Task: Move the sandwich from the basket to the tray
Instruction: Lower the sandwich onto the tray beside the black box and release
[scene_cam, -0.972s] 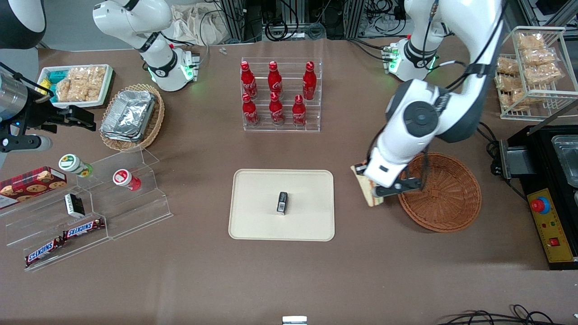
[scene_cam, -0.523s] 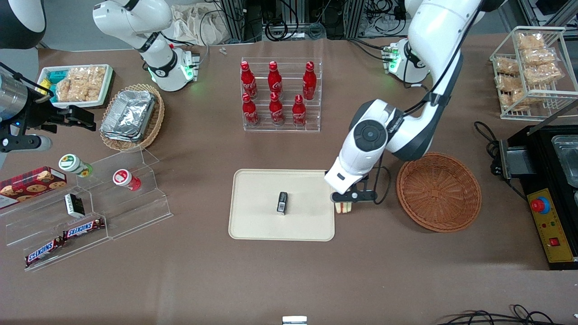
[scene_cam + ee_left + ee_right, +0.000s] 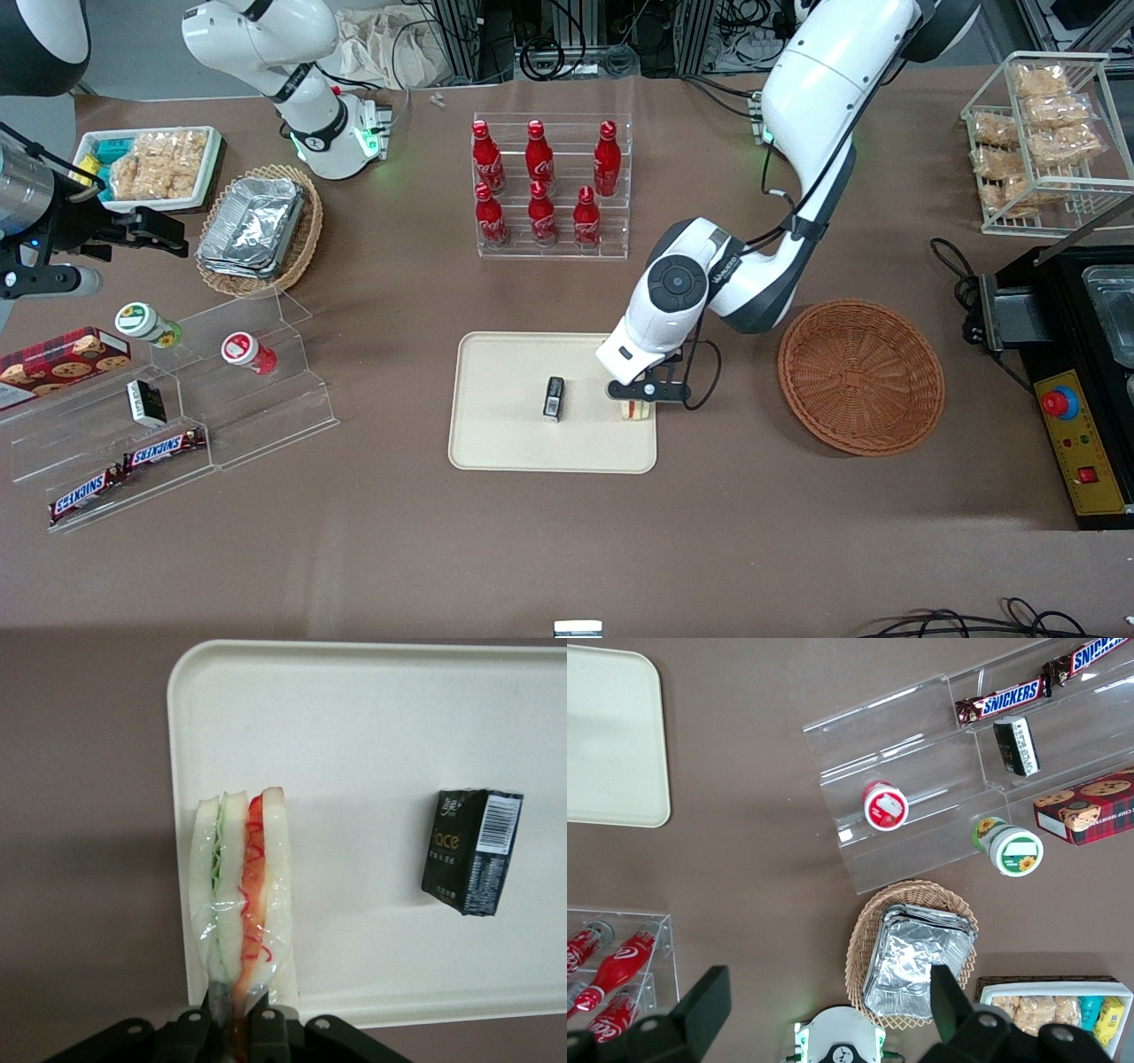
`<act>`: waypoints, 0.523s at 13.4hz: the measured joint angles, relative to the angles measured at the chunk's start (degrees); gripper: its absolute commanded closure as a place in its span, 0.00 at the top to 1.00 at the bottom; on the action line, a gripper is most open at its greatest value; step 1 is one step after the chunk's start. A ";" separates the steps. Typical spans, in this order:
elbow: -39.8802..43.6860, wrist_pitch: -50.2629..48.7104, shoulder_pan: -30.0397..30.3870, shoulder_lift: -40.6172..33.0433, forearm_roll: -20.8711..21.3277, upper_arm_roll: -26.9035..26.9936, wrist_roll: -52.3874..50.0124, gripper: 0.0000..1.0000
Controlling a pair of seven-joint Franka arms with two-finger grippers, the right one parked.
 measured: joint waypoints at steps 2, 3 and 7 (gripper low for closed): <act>0.17 0.09 0.01 0.95 0.00 -0.04 0.00 0.75; 0.17 0.11 0.01 1.30 0.00 -0.04 0.00 0.86; 0.18 0.11 0.02 1.77 0.00 -0.04 0.00 0.98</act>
